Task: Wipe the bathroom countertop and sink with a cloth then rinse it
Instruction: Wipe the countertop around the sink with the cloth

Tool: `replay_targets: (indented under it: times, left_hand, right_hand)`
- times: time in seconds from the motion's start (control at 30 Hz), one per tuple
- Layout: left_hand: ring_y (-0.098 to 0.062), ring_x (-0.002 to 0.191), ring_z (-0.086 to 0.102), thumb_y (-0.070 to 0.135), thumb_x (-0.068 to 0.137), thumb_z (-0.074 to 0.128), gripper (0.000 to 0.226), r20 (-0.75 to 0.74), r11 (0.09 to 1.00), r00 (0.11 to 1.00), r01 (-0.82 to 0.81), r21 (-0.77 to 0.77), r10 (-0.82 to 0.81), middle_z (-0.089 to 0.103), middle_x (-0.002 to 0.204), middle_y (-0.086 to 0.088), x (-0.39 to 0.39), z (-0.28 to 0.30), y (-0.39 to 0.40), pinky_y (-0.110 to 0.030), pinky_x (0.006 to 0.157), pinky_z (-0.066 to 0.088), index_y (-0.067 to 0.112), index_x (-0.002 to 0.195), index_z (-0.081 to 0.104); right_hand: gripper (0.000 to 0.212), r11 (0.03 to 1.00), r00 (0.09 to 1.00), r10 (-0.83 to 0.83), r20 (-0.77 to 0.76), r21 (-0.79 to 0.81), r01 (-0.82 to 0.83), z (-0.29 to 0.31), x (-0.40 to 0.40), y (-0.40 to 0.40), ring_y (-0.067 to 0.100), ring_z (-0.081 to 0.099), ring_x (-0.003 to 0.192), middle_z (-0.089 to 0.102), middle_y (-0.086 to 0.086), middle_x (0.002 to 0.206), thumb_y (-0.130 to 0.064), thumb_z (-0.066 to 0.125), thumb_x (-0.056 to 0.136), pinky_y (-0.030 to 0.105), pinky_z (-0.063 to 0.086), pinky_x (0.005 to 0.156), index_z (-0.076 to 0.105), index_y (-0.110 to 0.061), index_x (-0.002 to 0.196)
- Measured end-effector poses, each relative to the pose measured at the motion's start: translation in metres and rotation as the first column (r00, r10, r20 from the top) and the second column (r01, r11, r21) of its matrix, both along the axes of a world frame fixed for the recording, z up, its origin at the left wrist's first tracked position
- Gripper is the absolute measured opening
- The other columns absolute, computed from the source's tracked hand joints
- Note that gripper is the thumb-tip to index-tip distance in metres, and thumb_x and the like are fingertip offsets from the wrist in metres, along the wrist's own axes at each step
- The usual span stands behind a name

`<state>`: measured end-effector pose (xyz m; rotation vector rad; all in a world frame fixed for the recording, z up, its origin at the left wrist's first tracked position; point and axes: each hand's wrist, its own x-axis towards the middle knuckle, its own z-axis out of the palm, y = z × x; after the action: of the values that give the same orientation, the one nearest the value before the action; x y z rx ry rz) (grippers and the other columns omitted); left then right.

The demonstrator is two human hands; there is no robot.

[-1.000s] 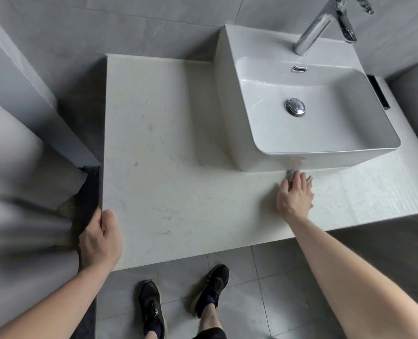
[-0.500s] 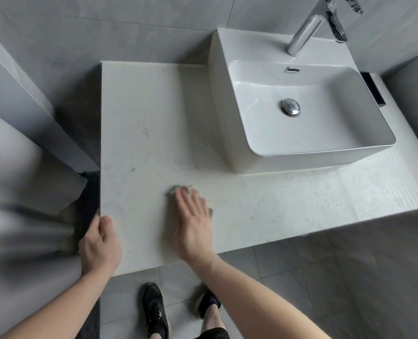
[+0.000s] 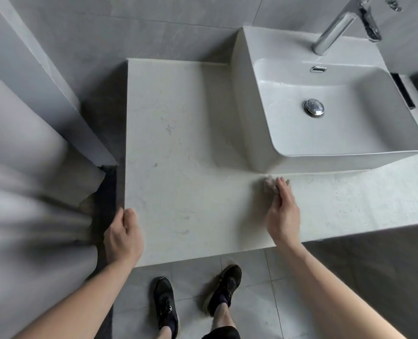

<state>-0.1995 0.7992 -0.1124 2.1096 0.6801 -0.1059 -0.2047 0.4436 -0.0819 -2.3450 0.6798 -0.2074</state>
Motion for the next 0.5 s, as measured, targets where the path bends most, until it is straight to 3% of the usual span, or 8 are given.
replay_targets:
  times: [0.07,0.17,0.27,0.37,0.43,0.5]
  left_hand:
    - [-0.040,0.109,0.059,0.052,0.098,0.027,0.051,0.011,1.000,1.000,-0.010,-0.015,0.011,0.068,0.121,-0.012,0.000,-0.001,0.002,-0.050,0.092,0.049,0.016,0.118,0.058]
    - [-0.036,0.095,0.059,0.045,0.100,0.031,0.041,0.033,0.999,0.999,-0.008,-0.038,0.010,0.070,0.103,-0.011,-0.001,0.003,0.001,-0.048,0.083,0.047,0.016,0.105,0.060]
    - [-0.032,0.108,0.061,0.042,0.103,0.034,0.040,0.020,0.998,1.000,-0.018,-0.066,0.019,0.071,0.120,-0.007,0.000,0.007,0.000,-0.044,0.089,0.047,0.021,0.118,0.065]
    - [-0.028,0.119,0.061,0.040,0.102,0.039,0.044,0.005,0.985,0.997,-0.081,-0.154,0.083,0.069,0.129,-0.004,-0.001,0.005,0.003,-0.042,0.099,0.048,0.018,0.129,0.067]
    - [-0.024,0.108,0.064,0.035,0.101,0.043,0.040,-0.030,0.949,0.983,-0.185,-0.256,0.184,0.073,0.114,-0.004,0.000,0.005,0.005,-0.038,0.091,0.049,0.012,0.115,0.072]
    - [-0.020,0.085,0.059,0.028,0.100,0.047,0.034,-0.115,0.872,0.944,-0.331,-0.361,0.311,0.068,0.084,-0.001,0.004,0.011,0.005,-0.034,0.074,0.045,0.004,0.087,0.068]
  right_hand:
    - [0.053,0.994,0.989,0.019,-0.145,-0.106,-0.034,-0.005,-0.005,-0.022,0.020,0.012,0.160,0.028,-0.001,0.169,-0.021,0.043,0.109,0.047,0.015,0.130,0.034,-0.025,0.161]
    - [0.066,0.975,0.964,0.065,-0.258,-0.191,-0.117,-0.016,-0.012,-0.015,0.018,-0.006,0.160,0.007,-0.009,0.173,-0.035,0.044,0.107,0.045,-0.003,0.130,0.013,-0.033,0.165]
    - [0.064,0.975,0.970,0.073,-0.231,-0.188,-0.118,-0.016,-0.008,0.026,0.017,-0.004,0.160,0.009,-0.010,0.173,-0.035,0.042,0.107,0.046,-0.002,0.130,0.015,-0.033,0.165]
    - [0.061,0.952,0.961,0.220,-0.167,-0.179,-0.249,-0.018,-0.008,0.086,0.020,0.003,0.161,0.016,-0.008,0.172,-0.032,0.040,0.106,0.048,0.004,0.130,0.022,-0.030,0.164]
    - [0.060,0.925,0.936,0.329,-0.130,-0.157,-0.347,-0.019,-0.012,0.130,0.020,0.007,0.161,0.021,-0.008,0.171,-0.031,0.042,0.105,0.050,0.008,0.130,0.027,-0.028,0.163]
    - [0.063,0.883,0.892,0.443,-0.094,-0.126,-0.452,-0.019,-0.019,0.171,0.018,0.006,0.161,0.022,-0.009,0.170,-0.022,0.048,0.103,0.051,0.010,0.129,0.029,-0.028,0.162]
